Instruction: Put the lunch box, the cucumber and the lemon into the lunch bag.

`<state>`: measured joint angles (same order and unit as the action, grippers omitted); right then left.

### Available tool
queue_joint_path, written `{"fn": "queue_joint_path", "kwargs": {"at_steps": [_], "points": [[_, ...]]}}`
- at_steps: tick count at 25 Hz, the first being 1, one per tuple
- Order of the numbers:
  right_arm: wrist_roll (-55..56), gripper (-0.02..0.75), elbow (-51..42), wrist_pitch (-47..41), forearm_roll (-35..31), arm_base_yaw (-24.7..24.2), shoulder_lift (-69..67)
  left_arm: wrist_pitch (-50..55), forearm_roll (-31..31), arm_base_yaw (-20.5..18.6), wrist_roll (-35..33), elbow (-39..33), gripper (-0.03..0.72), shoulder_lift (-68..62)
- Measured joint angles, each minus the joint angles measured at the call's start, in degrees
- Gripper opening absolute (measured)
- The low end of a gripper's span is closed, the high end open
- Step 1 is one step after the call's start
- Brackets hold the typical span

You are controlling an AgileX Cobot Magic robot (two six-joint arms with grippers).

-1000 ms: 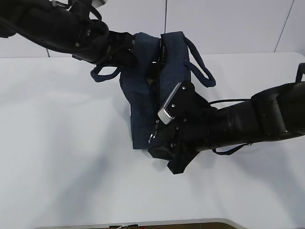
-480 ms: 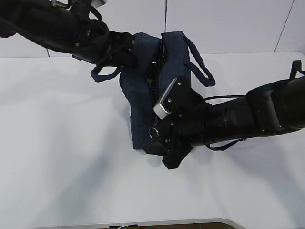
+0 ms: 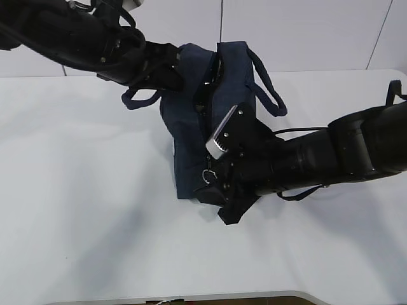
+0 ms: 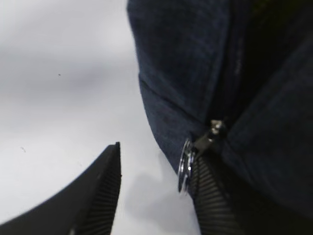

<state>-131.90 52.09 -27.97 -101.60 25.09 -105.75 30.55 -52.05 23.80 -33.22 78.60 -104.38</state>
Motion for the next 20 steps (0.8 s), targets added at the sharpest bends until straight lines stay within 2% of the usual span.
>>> {"fn": "queue_joint_path", "kwargs": {"at_steps": [8, 20], "points": [[0.3, 0.228, 0.1, 0.7, 0.0, 0.0, 0.0, 0.2, 0.0, 0.0, 0.0, 0.0, -0.012, 0.0], [2.0, 0.216, 4.5, 1.3, 0.0, 0.0, -2.1, 0.3, 0.0, 0.0, 0.0, 0.0, -0.012, 0.0]]}}
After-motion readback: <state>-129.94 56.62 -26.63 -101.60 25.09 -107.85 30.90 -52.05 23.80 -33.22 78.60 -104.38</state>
